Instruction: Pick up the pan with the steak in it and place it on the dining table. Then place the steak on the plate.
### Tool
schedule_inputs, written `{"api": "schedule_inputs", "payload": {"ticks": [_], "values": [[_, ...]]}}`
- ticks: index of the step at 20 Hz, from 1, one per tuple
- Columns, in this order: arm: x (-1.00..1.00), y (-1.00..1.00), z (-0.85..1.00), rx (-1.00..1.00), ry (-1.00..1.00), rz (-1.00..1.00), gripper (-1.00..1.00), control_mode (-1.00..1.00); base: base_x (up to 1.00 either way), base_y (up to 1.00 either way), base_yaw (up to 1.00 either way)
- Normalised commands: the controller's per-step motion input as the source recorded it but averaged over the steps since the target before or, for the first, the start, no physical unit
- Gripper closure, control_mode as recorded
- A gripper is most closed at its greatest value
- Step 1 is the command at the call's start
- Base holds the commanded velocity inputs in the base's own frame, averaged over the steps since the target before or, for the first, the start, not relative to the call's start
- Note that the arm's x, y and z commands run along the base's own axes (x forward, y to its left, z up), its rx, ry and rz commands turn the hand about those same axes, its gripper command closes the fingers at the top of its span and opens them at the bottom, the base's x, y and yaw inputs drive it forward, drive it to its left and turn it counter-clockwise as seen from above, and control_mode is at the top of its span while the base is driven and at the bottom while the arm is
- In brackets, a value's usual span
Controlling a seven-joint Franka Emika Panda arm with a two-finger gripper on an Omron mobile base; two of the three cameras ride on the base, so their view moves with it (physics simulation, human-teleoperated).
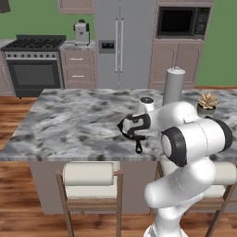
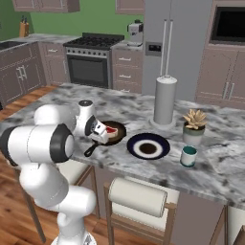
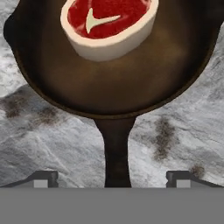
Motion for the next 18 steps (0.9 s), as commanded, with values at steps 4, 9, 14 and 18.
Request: {"api": "schedule_inputs", "payload": {"ticks": [4, 9, 14, 18], "values": [[0.00, -0.08, 0.51, 0.04, -0.07, -0.03, -1.00, -1.00, 0.00, 0.00, 0.00], [0.01, -0.13, 0.36, 0.05, -0.10, -0.03, -1.00, -1.00, 0.00, 0.00, 0.00], [0.31, -0.17, 0.05, 0.00, -0.09, -0.07, -1.00, -1.00, 0.00, 0.00, 0.00], [0.47, -0.18, 0.00, 0.00, -0.01, -0.08, -1.00, -1.00, 0.00, 0.00, 0.00]]}}
